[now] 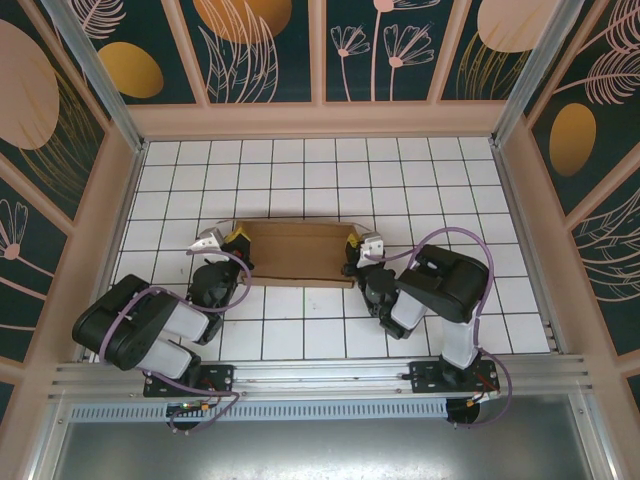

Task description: Fold the paper box

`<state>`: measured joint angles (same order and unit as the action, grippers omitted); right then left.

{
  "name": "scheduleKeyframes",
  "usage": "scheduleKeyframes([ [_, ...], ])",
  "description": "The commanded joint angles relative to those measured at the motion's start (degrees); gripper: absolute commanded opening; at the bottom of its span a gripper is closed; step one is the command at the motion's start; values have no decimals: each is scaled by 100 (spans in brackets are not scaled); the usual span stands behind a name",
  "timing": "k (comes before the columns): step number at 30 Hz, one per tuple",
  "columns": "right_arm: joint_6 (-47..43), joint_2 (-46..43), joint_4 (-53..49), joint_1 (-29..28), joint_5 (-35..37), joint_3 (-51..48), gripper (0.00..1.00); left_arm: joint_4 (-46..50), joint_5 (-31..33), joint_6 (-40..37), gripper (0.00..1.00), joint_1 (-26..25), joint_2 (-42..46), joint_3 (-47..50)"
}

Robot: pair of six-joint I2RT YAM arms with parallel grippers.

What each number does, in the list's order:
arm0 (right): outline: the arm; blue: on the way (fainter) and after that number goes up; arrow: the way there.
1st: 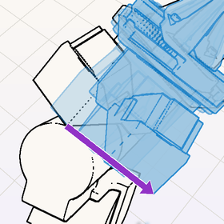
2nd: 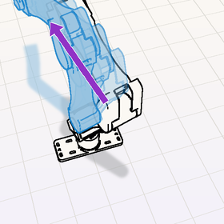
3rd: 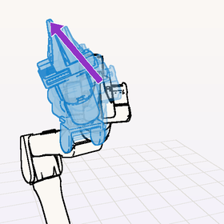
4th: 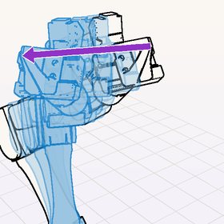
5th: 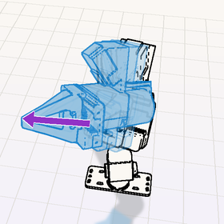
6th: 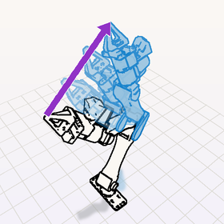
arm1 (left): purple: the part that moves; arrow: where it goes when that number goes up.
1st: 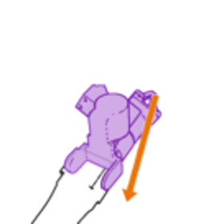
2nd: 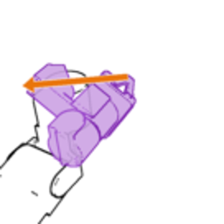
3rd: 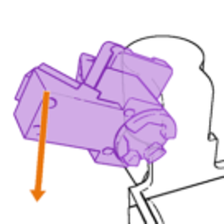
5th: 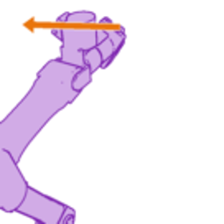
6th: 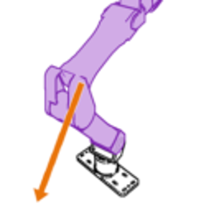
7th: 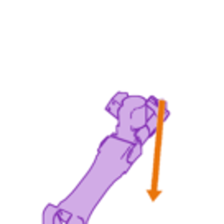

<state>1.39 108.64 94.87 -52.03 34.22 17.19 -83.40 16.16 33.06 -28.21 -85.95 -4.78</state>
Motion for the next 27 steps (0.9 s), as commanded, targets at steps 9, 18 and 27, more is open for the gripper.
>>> scheduleKeyframes([
  [9, 4, -230, 383, -121, -328, -633, 13, 1633, 417, 208, 0, -27, -424, 265],
  [18, -67, -1082, 343, -123, -277, -1002, 36, 1955, 462, 198, 0, -23, -241, 110],
  [27, -141, -2668, 246, -130, -415, -1776, 40, 2104, 410, 114, 0, -27, -196, -66],
])
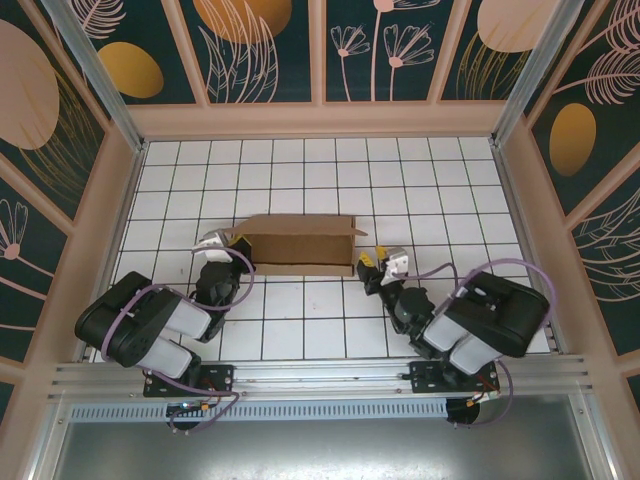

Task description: Fold the paper box

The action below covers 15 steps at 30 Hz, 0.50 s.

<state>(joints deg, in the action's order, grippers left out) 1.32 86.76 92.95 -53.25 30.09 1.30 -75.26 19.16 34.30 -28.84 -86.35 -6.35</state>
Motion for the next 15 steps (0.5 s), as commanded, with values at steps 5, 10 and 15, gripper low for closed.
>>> scheduleKeyframes([
  [5, -324, -1999, -505, -64, -163, -250, 39, 1315, 79, -60, 0, 36, -153, 33],
  [10, -273, -3597, -3816, 53, 93, 1060, 36, 1370, -1, -189, 0, 28, -190, -109],
  [15, 354, -3437, -6198, 560, -901, 2632, 31, 1489, -91, -347, 0, 25, -266, -374],
])
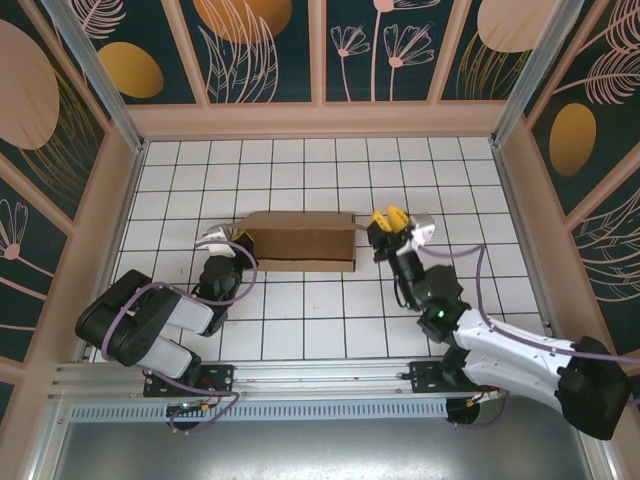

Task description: Fold the paper box

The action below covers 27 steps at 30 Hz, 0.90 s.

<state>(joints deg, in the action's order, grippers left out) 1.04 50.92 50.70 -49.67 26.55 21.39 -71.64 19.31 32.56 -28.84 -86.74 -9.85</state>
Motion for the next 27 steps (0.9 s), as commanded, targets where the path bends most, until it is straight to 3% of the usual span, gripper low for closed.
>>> scheduleKeyframes([
  [1, 513, 355, -2370, 293, -821, 947, 28, 1182, -150, -217, 0, 19, -246, -106],
  [5, 859, 1486, -3575, 459, -1625, 2258, 9, 1416, -169, -387, 3, -14, -321, -362],
  [11, 1510, 3250, -5328, 469, -1766, 3990, 12, 1556, -499, -422, 13, -26, -453, -588],
  [14, 1570, 3663, -5516, 518, -1826, 4188, 15, 1687, -544, -377, 24, -30, -352, -580],
  [19, 1728, 3807, -5311, 717, -2080, 4006, 17, 2039, -553, -235, 34, -24, 47, -425],
  [27, 1700, 4166, -5489, 924, -2400, 4129, 21, 3257, -305, 161, 40, -25, 1457, -228],
])
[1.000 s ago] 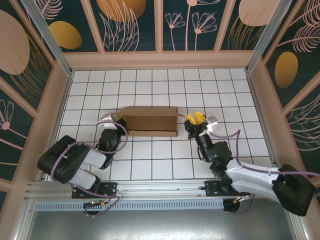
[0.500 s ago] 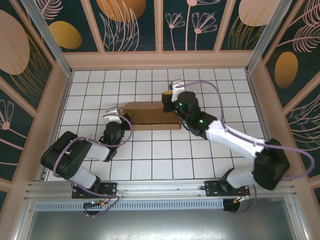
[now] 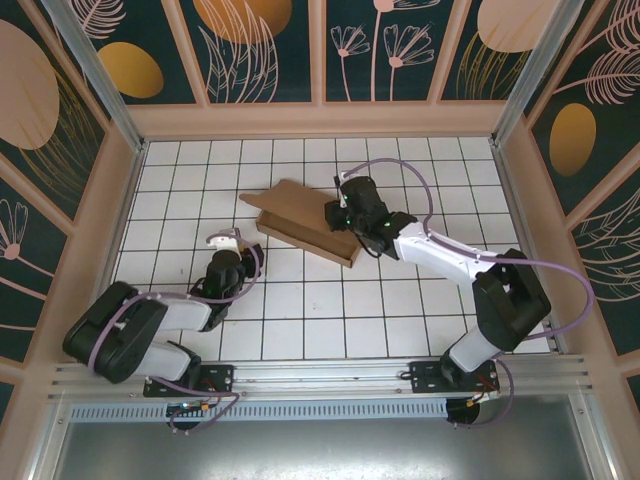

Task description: Fold the paper box

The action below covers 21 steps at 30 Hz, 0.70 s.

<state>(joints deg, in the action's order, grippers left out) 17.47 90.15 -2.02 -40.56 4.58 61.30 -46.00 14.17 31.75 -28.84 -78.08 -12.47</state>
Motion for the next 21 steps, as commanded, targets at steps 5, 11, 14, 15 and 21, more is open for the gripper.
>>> scheduleKeyframes([
  [5, 28, 596, -191, 2, -344, 15, 23, 2569, 1352, 385, 40, -27, 2255, -345],
  [11, -58, 915, -152, -5, -339, -223, 25, 3874, 1333, 171, 50, -28, 2731, -1511],
  [14, -94, 964, -190, 4, -275, -307, 26, 4129, 987, -64, 50, -25, 2081, -2252],
  [15, -103, 892, -162, 4, -263, -355, 27, 4195, 926, -159, 51, -25, 1844, -2468],
  [21, -88, 185, -214, 132, -316, -507, 40, 4939, -99, -1177, 63, -21, -236, -4440],
])
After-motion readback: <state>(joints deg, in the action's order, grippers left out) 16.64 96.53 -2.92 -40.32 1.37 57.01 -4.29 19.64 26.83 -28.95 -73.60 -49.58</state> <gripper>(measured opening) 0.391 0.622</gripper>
